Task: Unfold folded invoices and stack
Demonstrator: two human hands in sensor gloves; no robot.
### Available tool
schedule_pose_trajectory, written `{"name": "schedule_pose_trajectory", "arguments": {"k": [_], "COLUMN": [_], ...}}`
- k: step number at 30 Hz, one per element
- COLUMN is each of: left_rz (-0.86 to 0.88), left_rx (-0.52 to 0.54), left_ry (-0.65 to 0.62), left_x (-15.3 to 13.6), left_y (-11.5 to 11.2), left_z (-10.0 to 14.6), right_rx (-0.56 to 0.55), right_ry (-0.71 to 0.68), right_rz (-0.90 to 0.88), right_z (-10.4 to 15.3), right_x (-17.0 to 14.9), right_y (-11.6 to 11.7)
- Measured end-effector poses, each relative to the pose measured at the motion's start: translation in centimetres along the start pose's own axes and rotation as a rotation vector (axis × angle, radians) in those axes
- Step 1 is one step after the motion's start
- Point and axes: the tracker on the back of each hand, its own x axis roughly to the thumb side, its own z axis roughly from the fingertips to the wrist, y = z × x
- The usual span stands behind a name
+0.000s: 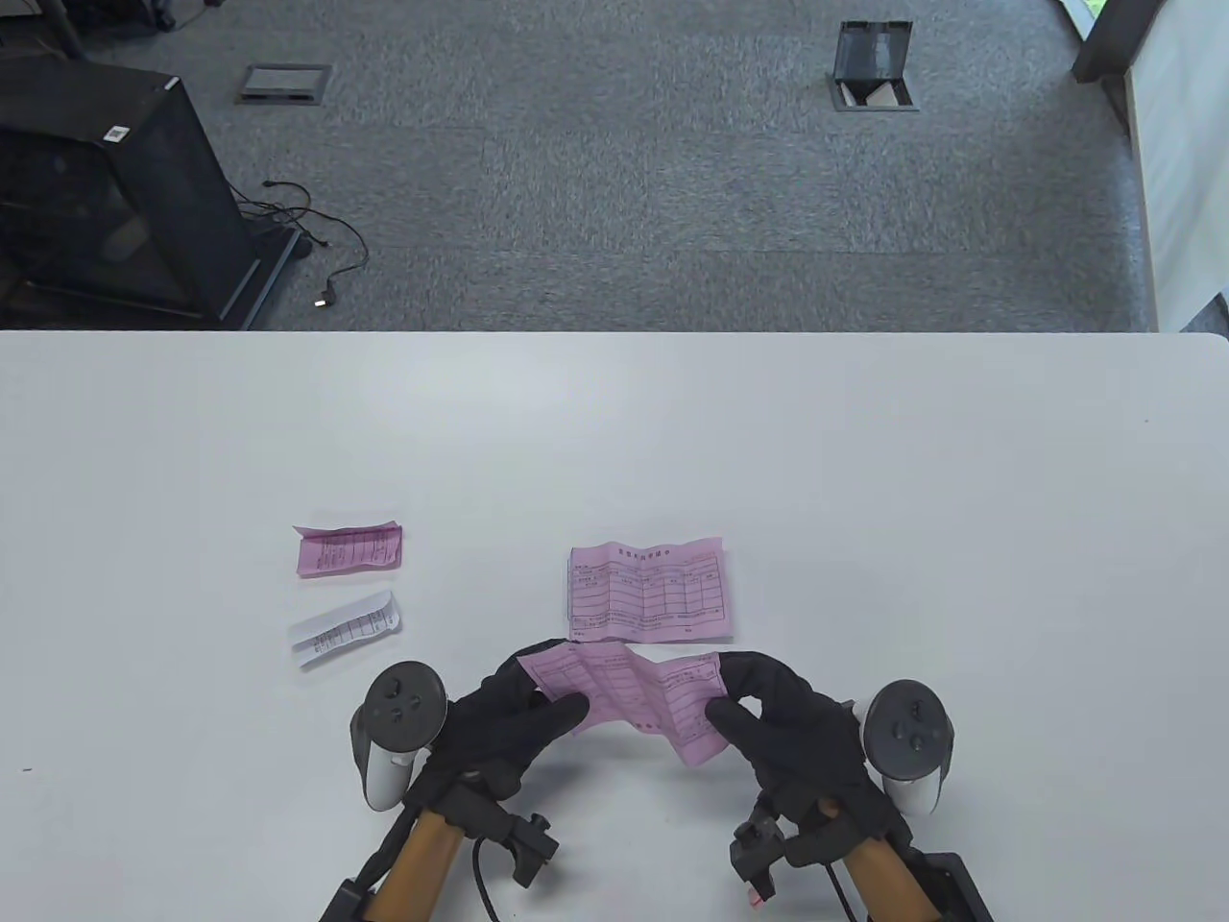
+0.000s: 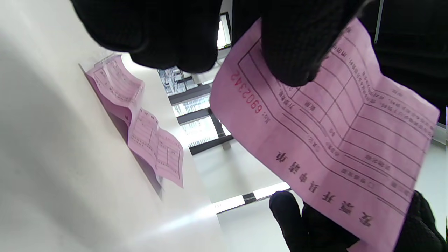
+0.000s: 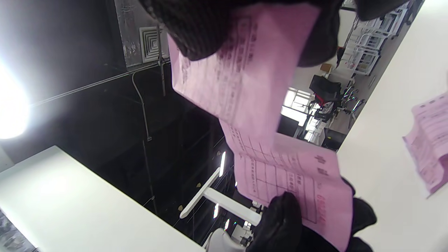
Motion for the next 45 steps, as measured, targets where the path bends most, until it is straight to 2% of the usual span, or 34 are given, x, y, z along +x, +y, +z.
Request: {"name": "schedule_pose_trajectory", "arguments": {"k": [5, 17, 20, 25, 30, 34, 40, 45], "left_rz": [-0.022, -0.218, -0.275, -0.353, -0.433, -0.542, -0.655, -0.724], "left_rx": [0.108, 0.149, 0.164, 0.184, 0.205, 0.199, 0.184, 0.158], "left_ry": [0.006, 0.095, 0.141, 0.225, 0.358, 0.422, 0.485, 0.539], "left_x": [0.2, 0.5, 0.9, 1.7, 1.8, 1.6, 0.3, -1.1], "left_y": [0.4, 0.4, 0.5, 0.6, 0.4, -0.2, -1.3, -2.4], "left_z": [0.2, -0.4, -1.2, -3.4, -6.3, -8.5, -10.7, -11.5], "right_rx": [-0.125, -0.168, -0.165, -0.174, -0.127, -0.102, -0.074, -0.058], "right_ry": [0.081, 0.259, 0.275, 0.313, 0.365, 0.399, 0.493, 0.589], "right_rz": [0.115, 0.389, 0.425, 0.548, 0.786, 0.892, 1.058, 1.092], "right_z": [-0.3, -1.5, -2.3, -5.0, -8.3, -10.1, -11.5, -11.9], "right_x": [-1.4, -4.9, -4.9, -4.2, -4.6, -5.8, -8.4, -10.2], "right_y": [-1.0, -0.5, -0.4, -0.3, 0.4, 1.2, 2.3, 2.5]}}
